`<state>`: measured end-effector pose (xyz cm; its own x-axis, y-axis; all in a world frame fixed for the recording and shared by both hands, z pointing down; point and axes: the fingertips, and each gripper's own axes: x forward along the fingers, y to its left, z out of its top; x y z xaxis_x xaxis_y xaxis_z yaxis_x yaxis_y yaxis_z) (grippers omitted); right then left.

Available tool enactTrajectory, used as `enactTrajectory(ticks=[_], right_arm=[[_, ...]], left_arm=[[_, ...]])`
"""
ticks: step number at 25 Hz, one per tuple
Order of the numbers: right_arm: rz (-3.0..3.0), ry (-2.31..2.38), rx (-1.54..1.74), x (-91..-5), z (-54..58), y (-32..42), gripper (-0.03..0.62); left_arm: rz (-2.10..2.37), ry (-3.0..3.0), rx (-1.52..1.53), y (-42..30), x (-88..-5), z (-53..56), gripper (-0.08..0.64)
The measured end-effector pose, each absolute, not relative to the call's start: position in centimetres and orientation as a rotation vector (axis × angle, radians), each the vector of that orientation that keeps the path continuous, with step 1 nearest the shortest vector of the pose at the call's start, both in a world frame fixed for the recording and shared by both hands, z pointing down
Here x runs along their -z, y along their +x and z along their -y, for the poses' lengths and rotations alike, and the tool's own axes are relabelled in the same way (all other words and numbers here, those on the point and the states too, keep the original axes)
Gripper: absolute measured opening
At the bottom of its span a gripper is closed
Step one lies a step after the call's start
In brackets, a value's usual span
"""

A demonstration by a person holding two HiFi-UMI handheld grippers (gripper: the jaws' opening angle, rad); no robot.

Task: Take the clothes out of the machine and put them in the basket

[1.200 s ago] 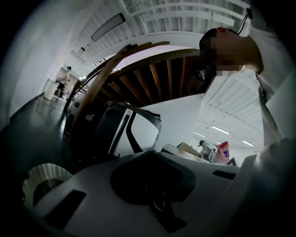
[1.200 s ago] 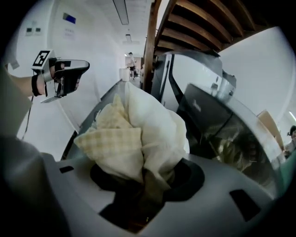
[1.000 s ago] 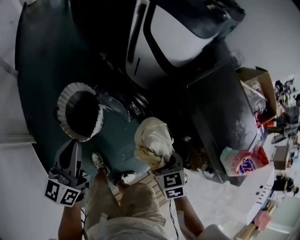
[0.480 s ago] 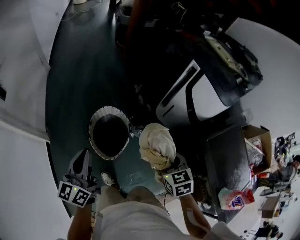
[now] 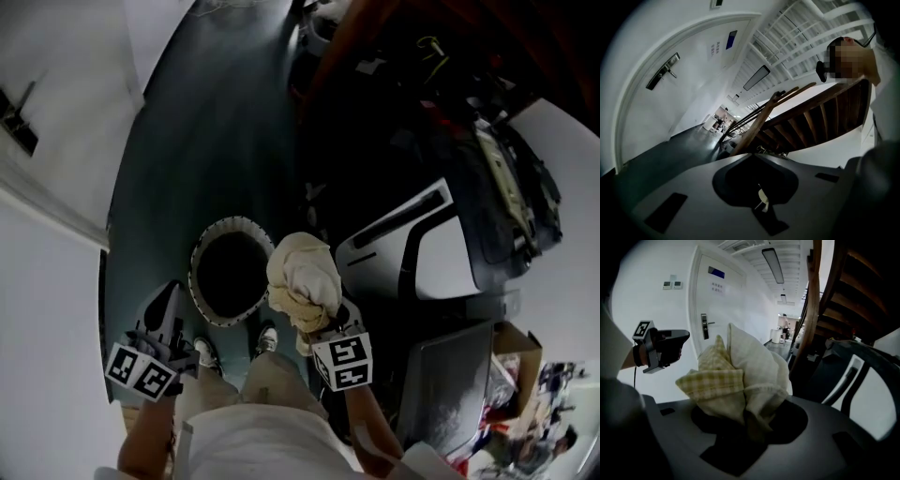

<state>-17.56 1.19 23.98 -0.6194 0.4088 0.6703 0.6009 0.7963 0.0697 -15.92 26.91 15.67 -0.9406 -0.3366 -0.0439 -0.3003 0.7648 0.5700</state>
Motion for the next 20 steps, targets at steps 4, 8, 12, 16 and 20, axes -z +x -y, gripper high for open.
enactTrajectory(ticks=[4, 8, 12, 16, 20], right_arm=[[2.228, -0.909, 0.441, -26.2, -0.8, -20.6, 0.235], [2.178, -1.025, 0.489, -27.4, -2.1, -22.3, 0.235], [2.156, -1.066, 0.522, -29.5, -3.8, -23.6, 0.236], [2.128, -1.080, 0.549, -32.7, -6.0, -24.1, 0.236], [2.082, -1.118, 0.589, -37.3, -8.9, -23.9, 0.236]], left_arm=[[2.941, 0.348, 0.929, -16.7, -15.4, -25.9, 0.014], [2.961, 0.236, 0.921, -17.0, -15.8, -26.3, 0.014], [2.948, 0.153, 0.970, -16.7, -18.3, -27.2, 0.014], [2.904, 0.135, 1.005, -16.5, -21.8, -28.2, 0.014], [2.868, 0.138, 1.038, -16.9, -26.1, -29.1, 0.014]])
